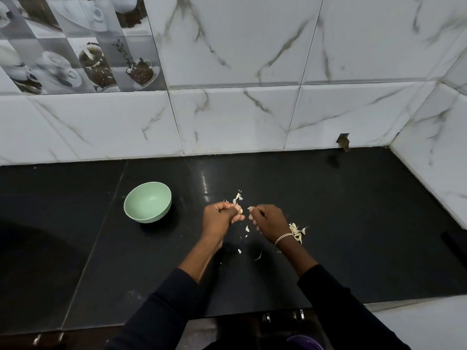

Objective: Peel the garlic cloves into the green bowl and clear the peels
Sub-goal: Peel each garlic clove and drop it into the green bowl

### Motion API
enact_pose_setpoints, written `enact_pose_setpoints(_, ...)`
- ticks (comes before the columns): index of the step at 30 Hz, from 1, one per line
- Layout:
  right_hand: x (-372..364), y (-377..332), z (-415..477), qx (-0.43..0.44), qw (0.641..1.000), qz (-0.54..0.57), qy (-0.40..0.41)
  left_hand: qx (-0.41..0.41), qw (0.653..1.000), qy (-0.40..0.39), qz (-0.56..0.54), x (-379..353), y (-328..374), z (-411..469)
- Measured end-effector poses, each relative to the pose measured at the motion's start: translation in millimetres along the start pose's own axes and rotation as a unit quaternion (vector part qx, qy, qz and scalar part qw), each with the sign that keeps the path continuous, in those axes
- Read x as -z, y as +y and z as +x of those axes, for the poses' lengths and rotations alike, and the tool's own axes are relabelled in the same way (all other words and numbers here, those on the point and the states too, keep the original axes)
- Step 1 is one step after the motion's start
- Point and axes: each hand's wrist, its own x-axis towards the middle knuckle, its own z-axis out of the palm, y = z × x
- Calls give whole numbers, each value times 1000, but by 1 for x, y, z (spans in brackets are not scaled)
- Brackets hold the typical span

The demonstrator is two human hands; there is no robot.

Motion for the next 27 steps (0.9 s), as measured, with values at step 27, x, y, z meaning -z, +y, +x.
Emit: enact_pose_setpoints(27,-13,16,8,-122,991,-28,-41,32,999,14,25,8,-19,5)
